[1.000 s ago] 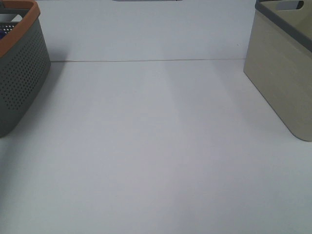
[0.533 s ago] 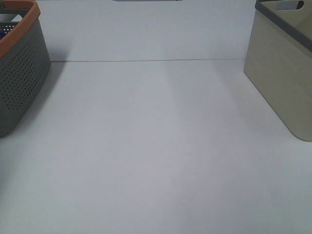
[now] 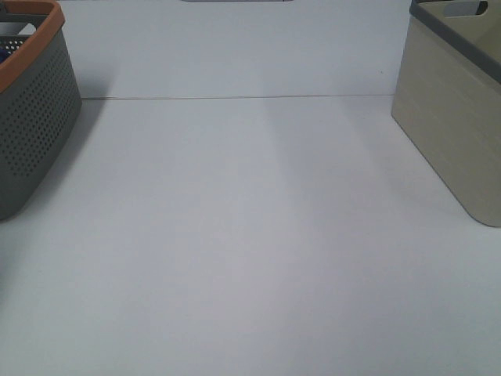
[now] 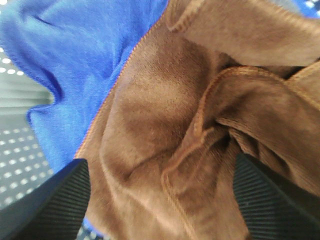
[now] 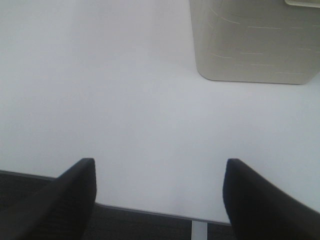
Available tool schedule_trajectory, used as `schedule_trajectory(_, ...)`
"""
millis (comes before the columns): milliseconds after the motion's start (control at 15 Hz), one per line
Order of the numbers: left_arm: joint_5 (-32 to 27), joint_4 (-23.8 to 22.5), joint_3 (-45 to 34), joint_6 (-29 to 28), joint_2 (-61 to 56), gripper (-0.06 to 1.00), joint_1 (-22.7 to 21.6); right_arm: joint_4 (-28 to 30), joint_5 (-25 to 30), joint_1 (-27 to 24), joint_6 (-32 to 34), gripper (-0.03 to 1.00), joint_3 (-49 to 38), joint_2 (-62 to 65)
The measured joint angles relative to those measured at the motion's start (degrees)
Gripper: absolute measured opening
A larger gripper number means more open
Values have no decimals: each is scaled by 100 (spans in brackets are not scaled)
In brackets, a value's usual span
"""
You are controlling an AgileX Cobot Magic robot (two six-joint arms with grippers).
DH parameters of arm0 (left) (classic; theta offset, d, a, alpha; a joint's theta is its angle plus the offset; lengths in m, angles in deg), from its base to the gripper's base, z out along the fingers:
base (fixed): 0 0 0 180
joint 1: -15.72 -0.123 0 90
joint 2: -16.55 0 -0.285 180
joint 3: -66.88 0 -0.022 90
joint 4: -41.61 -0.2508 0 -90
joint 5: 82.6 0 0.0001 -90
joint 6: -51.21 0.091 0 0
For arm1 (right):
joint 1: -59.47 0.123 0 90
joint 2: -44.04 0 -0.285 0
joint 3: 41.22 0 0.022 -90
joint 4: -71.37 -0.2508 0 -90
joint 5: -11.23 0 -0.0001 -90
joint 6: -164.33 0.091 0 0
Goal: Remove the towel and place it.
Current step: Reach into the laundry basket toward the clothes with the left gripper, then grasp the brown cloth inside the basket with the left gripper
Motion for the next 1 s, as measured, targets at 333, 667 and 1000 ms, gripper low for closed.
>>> schedule_trajectory(333, 149, 115, 0, 338, 275, 75, 138, 0, 0, 0, 0, 63, 0, 0)
schedule_trajectory(667, 223, 149, 0, 561, 338, 59, 235, -6, 0, 0, 0, 63, 0, 0)
schedule_trajectory(1000, 292, 149, 0, 573, 350, 30, 350, -6, 0, 0, 0, 63, 0, 0)
